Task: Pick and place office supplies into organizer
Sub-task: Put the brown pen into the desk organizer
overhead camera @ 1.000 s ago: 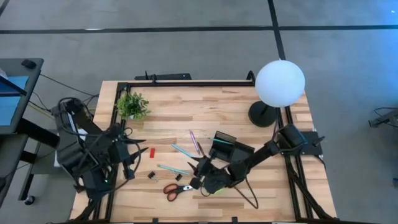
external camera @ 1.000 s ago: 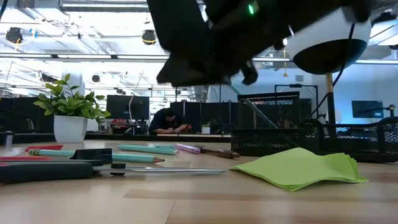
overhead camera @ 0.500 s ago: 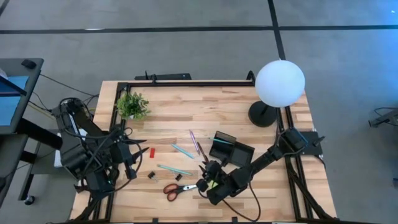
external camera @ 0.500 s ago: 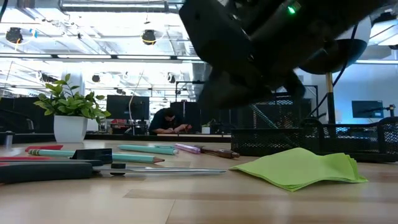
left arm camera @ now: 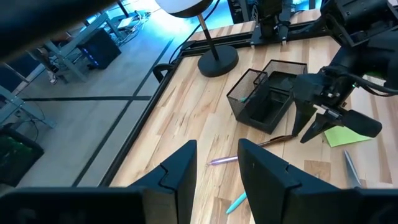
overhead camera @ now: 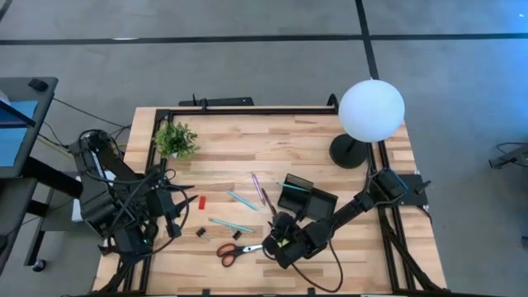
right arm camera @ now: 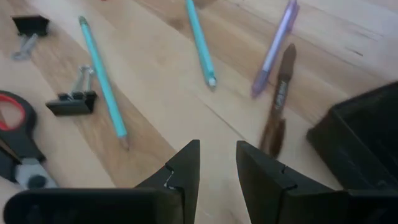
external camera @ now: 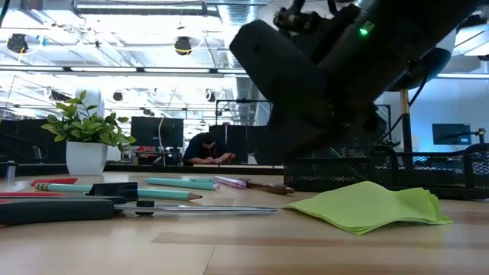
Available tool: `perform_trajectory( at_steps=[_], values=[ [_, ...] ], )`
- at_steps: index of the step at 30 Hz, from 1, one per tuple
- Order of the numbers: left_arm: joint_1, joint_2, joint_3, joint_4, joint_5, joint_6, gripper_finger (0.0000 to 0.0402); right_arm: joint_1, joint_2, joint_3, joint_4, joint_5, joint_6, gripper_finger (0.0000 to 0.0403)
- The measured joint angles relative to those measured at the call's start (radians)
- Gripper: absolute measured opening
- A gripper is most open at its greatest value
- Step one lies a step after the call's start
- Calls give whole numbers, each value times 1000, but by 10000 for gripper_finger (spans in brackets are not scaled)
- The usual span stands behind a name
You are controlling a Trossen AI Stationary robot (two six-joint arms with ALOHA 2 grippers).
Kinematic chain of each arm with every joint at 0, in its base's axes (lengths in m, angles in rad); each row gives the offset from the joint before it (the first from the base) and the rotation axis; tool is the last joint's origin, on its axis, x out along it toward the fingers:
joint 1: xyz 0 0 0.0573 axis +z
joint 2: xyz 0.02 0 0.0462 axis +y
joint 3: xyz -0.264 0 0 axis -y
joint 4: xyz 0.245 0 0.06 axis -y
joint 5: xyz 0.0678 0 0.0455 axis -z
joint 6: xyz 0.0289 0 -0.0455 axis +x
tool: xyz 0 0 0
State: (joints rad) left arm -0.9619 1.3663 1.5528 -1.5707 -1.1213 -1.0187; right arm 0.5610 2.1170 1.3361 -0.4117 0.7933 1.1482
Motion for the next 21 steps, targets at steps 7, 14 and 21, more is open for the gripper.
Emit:
perform_trajectory(
  at_steps=[7, 14, 21],
  values=[
    [0, 0, 0, 0, 3, 1, 114, 2, 0, 0, -115, -6, 111, 98],
    [0, 0, 0, 0, 6, 2, 114, -2, 107, -2, -75, 64, 136, 99],
    [0, 1, 0, 0, 11, 2, 114, 11, 186, 3, -13, 205, 206, 99]
  ],
)
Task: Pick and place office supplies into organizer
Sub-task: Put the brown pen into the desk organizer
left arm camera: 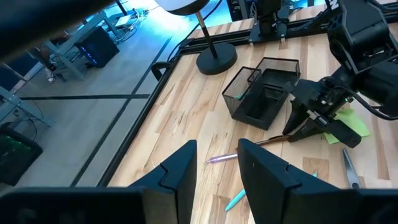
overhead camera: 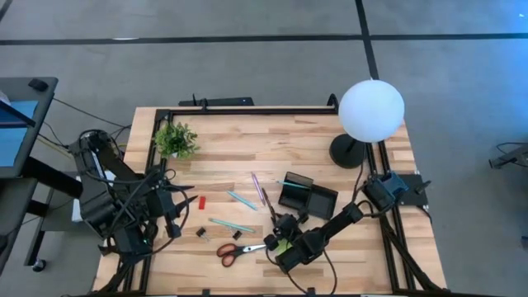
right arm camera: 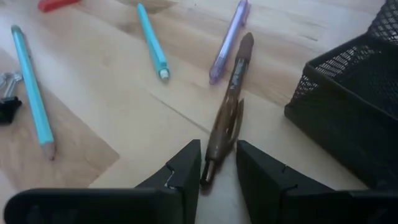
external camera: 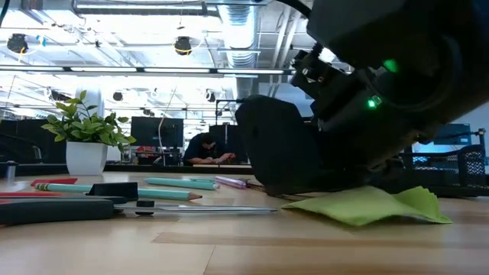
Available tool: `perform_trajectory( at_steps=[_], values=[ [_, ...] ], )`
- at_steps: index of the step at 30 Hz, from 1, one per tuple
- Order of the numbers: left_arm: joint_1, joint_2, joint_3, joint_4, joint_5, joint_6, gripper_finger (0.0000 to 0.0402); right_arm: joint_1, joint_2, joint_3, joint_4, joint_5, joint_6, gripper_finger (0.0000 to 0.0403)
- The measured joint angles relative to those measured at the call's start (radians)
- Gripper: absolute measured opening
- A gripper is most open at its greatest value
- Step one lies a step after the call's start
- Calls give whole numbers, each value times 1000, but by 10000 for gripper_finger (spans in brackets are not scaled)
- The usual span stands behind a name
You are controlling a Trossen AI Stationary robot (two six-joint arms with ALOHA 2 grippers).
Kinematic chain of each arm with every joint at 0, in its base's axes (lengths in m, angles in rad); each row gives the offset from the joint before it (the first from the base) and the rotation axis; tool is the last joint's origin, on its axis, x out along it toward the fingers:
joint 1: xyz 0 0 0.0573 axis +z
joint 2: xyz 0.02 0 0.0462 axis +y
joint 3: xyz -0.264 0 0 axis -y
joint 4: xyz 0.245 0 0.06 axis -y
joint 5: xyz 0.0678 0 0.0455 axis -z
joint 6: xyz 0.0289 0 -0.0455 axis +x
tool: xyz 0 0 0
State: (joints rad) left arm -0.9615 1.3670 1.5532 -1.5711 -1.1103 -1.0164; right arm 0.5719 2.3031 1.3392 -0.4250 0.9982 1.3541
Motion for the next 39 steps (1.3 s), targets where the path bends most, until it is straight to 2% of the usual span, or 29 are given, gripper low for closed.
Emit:
perform_trajectory(
  at_steps=[15, 20, 27, 33, 39],
  values=[
    [0, 0, 0, 0, 1, 0, 114, -42, -5, 2, 32, -57, 7, 94],
    [0, 0, 0, 0, 1, 0, 114, -55, -6, 1, 28, -73, 8, 72],
    [0, 0, 0, 0, 12, 0, 114, -54, -7, 1, 22, -76, 19, 13],
    [0, 0, 0, 0, 15, 0, 114, -35, -14, 1, 21, -76, 78, 30],
    [0, 0, 0, 0, 15, 0, 114, -32, -73, 26, 10, -147, -24, 15]
  ],
)
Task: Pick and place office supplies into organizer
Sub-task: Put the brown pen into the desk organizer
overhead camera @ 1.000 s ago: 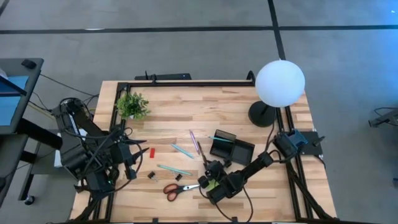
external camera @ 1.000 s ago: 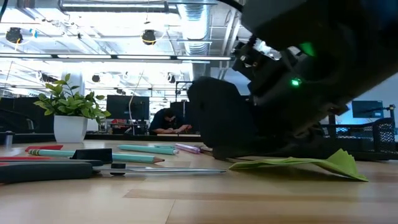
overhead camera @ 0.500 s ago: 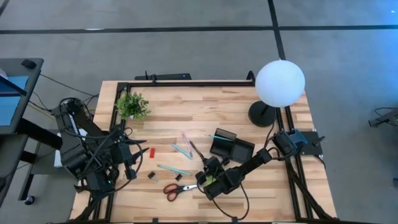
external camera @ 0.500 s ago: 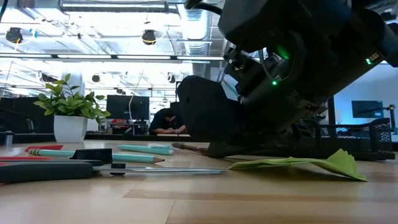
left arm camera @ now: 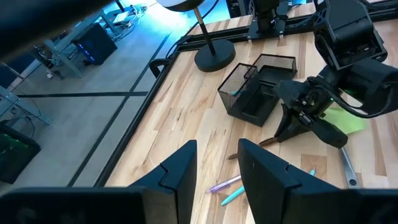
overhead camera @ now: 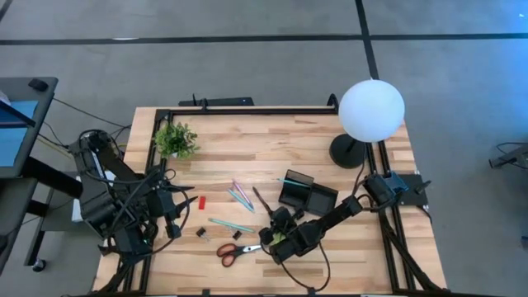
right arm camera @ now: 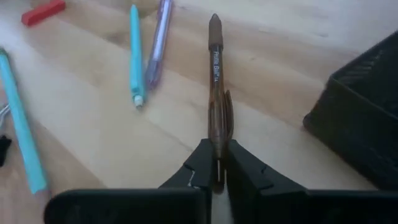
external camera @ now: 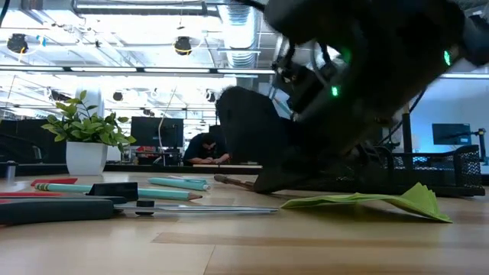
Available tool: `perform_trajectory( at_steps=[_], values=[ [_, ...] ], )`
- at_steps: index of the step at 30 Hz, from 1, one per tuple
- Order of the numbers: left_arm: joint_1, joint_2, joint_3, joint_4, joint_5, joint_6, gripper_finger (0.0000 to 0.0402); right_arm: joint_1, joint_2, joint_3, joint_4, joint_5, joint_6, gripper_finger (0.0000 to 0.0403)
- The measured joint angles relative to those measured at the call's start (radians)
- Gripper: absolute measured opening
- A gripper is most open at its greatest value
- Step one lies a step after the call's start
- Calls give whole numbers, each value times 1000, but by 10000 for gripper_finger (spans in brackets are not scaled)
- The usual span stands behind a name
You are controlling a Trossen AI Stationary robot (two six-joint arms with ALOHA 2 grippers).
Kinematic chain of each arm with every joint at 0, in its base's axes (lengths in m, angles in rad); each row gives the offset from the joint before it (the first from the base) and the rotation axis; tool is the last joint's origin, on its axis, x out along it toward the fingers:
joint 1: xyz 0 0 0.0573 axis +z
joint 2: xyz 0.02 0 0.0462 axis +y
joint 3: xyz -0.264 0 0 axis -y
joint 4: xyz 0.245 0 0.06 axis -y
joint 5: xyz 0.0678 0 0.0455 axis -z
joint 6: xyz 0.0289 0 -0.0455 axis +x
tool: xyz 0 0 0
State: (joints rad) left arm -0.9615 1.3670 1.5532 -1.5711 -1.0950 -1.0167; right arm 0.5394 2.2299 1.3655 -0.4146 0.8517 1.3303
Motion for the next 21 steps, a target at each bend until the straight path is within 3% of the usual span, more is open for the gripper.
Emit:
perform_trajectory(
  at_steps=[12, 21],
  values=[
    [0, 0, 0, 0, 0, 0, 114, 12, -139, 32, -13, -77, -218, 16],
    [0, 0, 0, 0, 17, 8, 114, 17, -359, 33, -260, -135, -258, 5]
  ],
)
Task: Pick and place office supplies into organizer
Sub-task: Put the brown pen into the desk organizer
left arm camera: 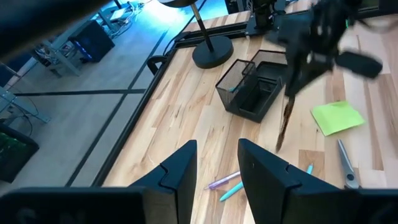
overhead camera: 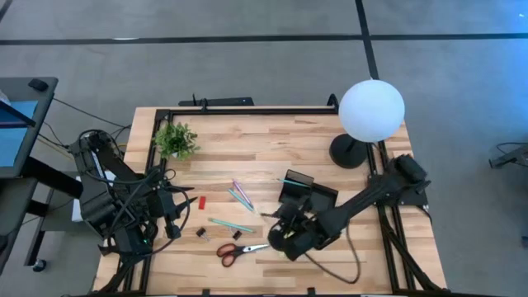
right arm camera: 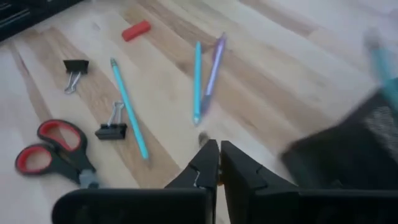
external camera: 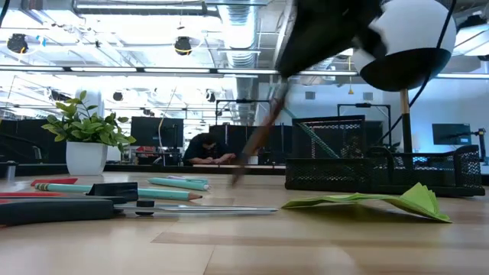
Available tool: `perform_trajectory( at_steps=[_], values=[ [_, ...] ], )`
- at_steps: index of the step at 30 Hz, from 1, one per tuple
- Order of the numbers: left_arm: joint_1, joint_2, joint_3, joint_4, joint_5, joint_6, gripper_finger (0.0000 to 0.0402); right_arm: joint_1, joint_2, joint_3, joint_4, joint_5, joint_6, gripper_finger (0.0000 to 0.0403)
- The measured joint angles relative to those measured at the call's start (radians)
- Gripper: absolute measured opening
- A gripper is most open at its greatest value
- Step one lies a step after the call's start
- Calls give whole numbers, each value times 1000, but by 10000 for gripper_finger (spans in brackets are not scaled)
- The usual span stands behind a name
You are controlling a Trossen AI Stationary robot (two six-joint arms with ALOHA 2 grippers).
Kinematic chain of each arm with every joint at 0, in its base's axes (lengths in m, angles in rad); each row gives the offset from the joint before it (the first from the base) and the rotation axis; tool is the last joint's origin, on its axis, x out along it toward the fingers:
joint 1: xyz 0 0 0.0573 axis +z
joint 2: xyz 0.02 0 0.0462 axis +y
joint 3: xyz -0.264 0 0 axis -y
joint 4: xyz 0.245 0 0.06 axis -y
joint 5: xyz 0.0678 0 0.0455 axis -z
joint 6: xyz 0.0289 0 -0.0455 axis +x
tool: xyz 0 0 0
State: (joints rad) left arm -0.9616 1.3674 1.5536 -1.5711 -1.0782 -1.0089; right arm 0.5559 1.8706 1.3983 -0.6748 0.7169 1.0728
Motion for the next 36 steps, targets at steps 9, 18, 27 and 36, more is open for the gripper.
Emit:
perform_trajectory(
  at_steps=[9, 18, 27, 36],
  values=[
    [0, 0, 0, 0, 1, 1, 114, 55, -202, 2, -110, 23, -3, 1],
    [0, 0, 0, 0, 1, 1, 114, 92, 51, 2, 209, -50, -168, 5],
    [0, 0, 0, 0, 20, 1, 114, 88, 110, 2, 69, -216, -149, 51],
    [0, 0, 0, 0, -4, -4, 114, -42, 97, 2, 72, -448, -188, 92]
  ],
)
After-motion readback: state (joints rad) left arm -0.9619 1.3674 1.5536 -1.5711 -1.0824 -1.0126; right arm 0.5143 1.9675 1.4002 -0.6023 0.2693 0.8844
